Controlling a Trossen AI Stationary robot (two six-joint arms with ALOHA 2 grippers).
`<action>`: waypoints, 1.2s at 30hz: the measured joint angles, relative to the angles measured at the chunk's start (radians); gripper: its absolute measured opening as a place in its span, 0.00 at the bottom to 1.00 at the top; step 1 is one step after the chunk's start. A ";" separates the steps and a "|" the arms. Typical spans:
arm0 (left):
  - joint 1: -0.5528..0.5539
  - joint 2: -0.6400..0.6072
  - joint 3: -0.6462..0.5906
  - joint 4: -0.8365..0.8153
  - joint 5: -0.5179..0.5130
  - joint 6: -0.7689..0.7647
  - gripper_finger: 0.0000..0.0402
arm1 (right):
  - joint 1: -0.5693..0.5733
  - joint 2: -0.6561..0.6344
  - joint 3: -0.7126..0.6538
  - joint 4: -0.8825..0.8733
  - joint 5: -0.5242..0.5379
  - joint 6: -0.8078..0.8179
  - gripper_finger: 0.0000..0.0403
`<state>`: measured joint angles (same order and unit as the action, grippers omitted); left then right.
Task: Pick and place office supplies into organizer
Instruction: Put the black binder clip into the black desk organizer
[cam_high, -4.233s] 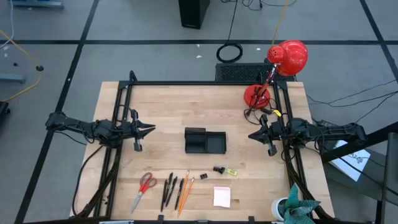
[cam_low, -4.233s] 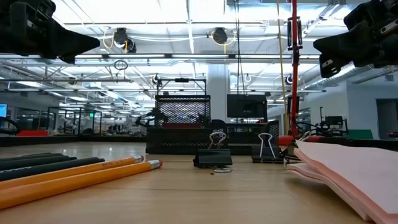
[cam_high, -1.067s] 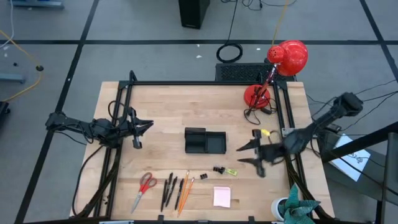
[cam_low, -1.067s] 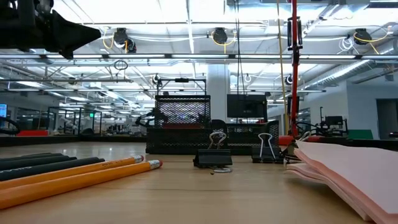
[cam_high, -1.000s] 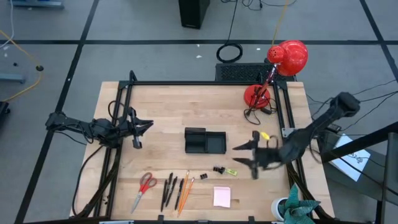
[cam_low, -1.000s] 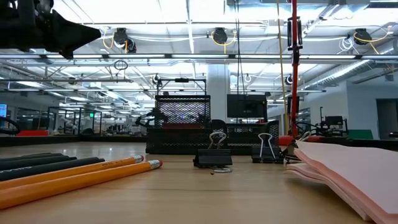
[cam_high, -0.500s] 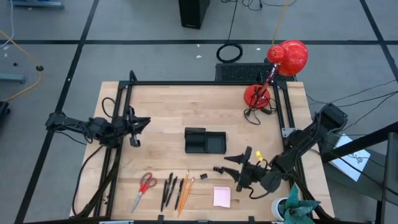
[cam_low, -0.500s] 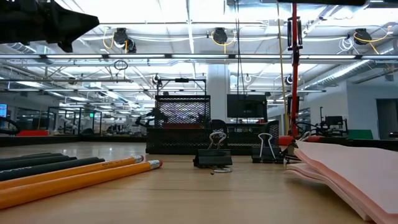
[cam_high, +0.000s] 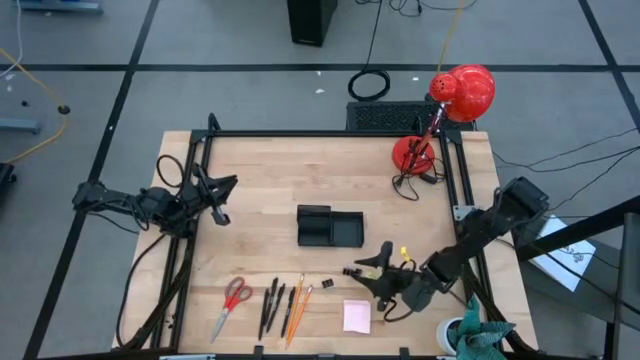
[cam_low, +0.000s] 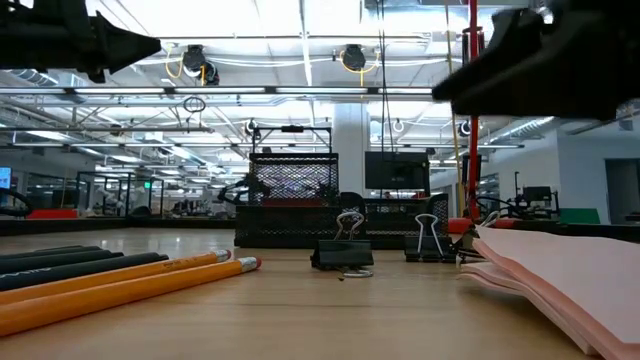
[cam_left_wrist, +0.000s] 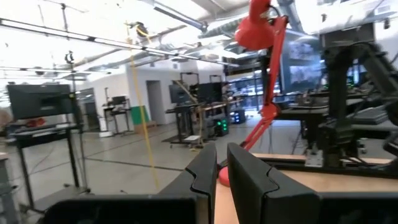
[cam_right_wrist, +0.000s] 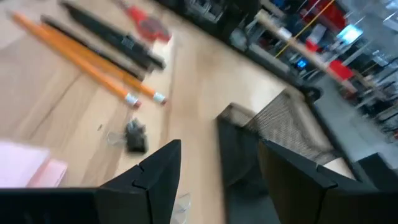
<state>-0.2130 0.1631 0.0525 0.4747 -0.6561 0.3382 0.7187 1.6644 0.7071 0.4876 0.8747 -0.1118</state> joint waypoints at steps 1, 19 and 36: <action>0.001 0.000 0.000 0.000 -0.001 0.000 0.12 | -0.003 0.015 0.000 0.001 -0.014 0.012 0.52; 0.003 0.000 0.000 -0.002 0.000 -0.002 0.12 | 0.053 0.081 0.000 -0.085 -0.040 0.179 0.52; 0.003 0.000 0.000 -0.003 -0.001 0.009 0.12 | 0.010 0.081 0.000 -0.179 -0.109 0.265 0.52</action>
<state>-0.2096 0.1631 0.0525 0.4713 -0.6567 0.3467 0.7284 1.7454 0.7067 0.3088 0.7655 0.1532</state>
